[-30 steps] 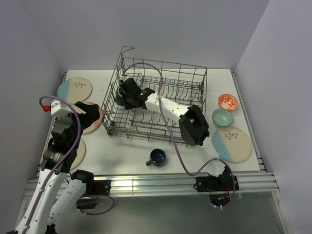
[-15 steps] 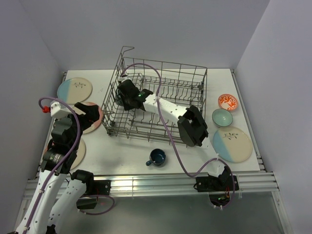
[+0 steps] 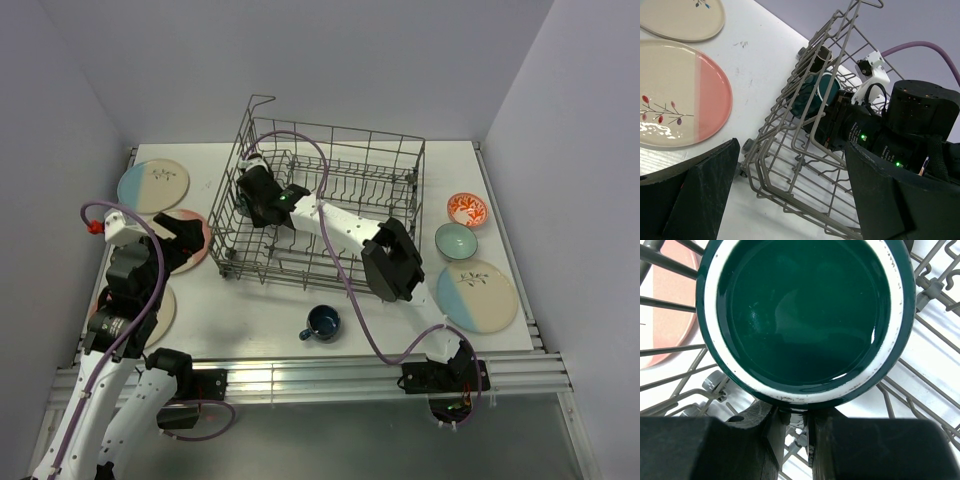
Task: Load the mixed dishes into the dish rack
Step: Place the cup upside down on the dish rack
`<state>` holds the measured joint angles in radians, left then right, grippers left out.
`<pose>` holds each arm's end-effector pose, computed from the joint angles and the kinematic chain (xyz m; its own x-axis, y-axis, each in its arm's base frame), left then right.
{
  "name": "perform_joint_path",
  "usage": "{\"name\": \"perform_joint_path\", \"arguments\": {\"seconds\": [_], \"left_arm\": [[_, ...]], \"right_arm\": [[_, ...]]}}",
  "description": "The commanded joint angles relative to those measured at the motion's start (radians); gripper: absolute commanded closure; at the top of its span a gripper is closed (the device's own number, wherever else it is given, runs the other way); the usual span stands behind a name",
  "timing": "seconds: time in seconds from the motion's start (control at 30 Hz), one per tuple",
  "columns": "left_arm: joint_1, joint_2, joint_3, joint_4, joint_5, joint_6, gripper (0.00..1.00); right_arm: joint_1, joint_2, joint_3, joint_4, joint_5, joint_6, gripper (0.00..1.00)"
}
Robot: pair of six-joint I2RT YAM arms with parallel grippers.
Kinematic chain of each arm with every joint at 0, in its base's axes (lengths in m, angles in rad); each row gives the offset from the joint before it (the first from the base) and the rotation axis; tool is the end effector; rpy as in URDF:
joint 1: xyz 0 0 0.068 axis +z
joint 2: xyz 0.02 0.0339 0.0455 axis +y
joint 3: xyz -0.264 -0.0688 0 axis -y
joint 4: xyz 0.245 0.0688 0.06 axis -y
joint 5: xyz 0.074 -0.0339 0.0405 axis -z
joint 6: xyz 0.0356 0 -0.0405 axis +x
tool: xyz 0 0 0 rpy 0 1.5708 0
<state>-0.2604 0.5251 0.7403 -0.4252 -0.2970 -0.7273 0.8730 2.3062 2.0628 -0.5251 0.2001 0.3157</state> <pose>0.1223 -0.0218 0.3343 -0.1303 -0.6232 -0.7711 -0.1566 0.7809 -0.6047 0.3444 0.3998 0.2328 -0.6292 -0.2768 -0.7263 -0.4879 0.8680 0.0919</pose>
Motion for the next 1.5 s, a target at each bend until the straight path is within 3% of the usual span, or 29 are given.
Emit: {"name": "perform_joint_path", "arguments": {"seconds": [0.0, 0.3, 0.4, 0.83, 1.07, 1.17, 1.3, 1.4, 1.47], "left_arm": [[0.006, -0.01, 0.002, 0.009, -0.013, -0.009, 0.07], [0.006, -0.011, 0.005, 0.005, -0.014, -0.012, 0.07], [0.006, -0.01, 0.008, 0.002, -0.014, -0.014, 0.07], [0.006, -0.008, 0.008, 0.012, -0.008, -0.018, 0.07], [0.006, -0.005, 0.005, 0.02, -0.002, -0.02, 0.07], [0.004, -0.008, 0.002, 0.02, -0.002, -0.021, 0.07], [0.006, -0.01, 0.001, 0.016, -0.004, -0.021, 0.07], [0.006, -0.014, 0.004, 0.008, -0.007, -0.023, 0.07], [0.006, -0.02, 0.001, 0.003, -0.011, -0.024, 0.07]], "right_arm": [[0.009, 0.033, 0.062, 0.065, 0.032, -0.027, 0.9], [0.011, 0.062, 0.071, 0.053, 0.013, -0.043, 0.89], [0.011, 0.068, 0.076, 0.05, 0.01, -0.043, 0.81], [0.0, 0.03, 0.083, 0.06, -0.008, -0.035, 0.65], [-0.009, -0.004, 0.071, 0.085, -0.011, -0.033, 0.63], [-0.014, -0.019, 0.062, 0.118, -0.002, -0.049, 0.69], [-0.016, -0.004, 0.074, 0.142, 0.01, -0.07, 0.9], [-0.016, 0.01, 0.076, 0.142, 0.012, -0.084, 0.99], [-0.014, 0.016, 0.076, 0.134, 0.012, -0.093, 1.0]]}}
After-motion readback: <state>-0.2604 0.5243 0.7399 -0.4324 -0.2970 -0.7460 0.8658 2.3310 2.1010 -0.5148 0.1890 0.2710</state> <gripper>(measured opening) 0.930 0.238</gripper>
